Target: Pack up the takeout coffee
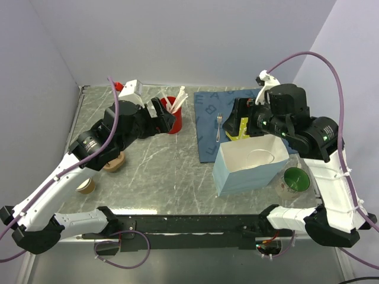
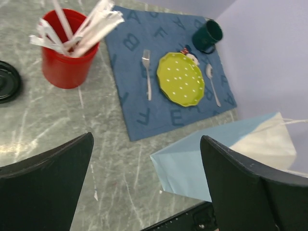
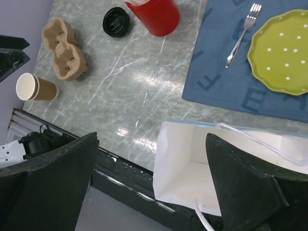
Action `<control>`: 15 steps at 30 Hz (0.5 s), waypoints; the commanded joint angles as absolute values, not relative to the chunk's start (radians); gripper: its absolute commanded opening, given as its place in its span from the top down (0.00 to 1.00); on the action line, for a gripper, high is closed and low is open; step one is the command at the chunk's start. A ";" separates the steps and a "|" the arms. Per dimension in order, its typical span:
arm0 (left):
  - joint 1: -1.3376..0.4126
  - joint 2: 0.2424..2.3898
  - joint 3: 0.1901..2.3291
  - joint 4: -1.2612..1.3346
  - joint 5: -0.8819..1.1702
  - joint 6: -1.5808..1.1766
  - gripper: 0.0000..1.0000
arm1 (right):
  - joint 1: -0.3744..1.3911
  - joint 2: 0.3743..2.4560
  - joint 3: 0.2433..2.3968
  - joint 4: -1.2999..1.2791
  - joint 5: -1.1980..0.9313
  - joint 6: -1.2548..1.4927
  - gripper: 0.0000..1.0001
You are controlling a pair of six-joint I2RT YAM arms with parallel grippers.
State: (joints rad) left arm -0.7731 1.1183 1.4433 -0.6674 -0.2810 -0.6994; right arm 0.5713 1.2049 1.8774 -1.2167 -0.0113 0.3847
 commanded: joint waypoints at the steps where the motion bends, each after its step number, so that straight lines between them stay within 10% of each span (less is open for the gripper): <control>1: -0.773 1.120 1.479 -0.698 -0.415 -0.687 0.01 | 0.566 1.224 1.907 -1.152 -0.038 0.374 0.00; 15: -0.212 1.347 1.501 -1.258 -0.524 -1.078 0.28 | 0.566 1.174 1.790 -0.964 -0.199 0.311 0.01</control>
